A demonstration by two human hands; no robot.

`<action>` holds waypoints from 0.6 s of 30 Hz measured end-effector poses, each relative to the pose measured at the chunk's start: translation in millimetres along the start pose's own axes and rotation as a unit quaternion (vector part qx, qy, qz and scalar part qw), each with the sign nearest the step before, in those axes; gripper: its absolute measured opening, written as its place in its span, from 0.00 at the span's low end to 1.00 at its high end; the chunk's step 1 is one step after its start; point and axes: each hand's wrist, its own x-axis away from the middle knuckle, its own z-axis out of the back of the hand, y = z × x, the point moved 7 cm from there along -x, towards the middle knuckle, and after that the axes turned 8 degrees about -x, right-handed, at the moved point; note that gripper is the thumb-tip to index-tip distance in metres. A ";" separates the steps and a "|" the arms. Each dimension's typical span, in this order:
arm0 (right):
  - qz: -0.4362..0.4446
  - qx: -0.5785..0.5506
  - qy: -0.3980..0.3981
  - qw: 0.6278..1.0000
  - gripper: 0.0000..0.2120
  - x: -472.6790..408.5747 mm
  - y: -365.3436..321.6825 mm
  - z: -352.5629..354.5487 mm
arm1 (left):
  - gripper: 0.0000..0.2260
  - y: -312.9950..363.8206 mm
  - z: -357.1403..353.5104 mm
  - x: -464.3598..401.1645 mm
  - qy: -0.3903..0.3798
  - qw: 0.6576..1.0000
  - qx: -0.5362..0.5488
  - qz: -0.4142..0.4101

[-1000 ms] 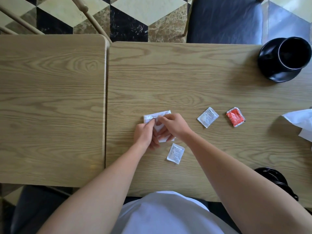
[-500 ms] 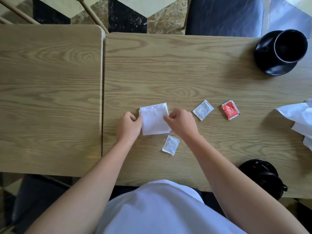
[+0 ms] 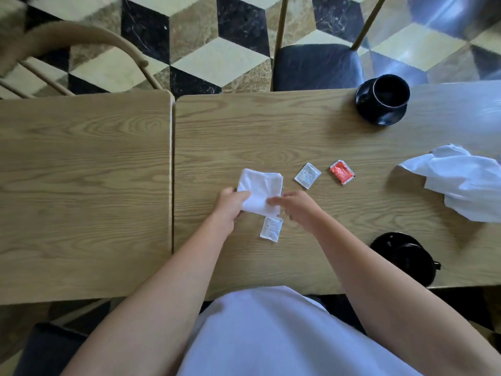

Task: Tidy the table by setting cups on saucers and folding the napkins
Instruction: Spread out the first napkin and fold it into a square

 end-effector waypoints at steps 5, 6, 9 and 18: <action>0.017 -0.026 0.076 0.997 0.12 55.4 52.1 37.8 | 0.11 -7.5 -35.3 32.9 -0.036 0.990 -0.117 -0.063; 0.014 -0.025 0.101 0.994 0.12 67.5 65.1 46.7 | 0.11 -13.0 -46.2 39.6 -0.055 0.987 -0.136 -0.068; -0.003 -0.016 0.160 0.987 0.11 100.1 101.4 69.3 | 0.05 -32.9 -78.2 60.2 -0.105 0.971 -0.198 -0.081; -0.091 0.043 0.176 0.979 0.10 136.4 159.3 101.9 | 0.09 -73.9 -135.8 95.8 -0.149 0.928 -0.332 -0.080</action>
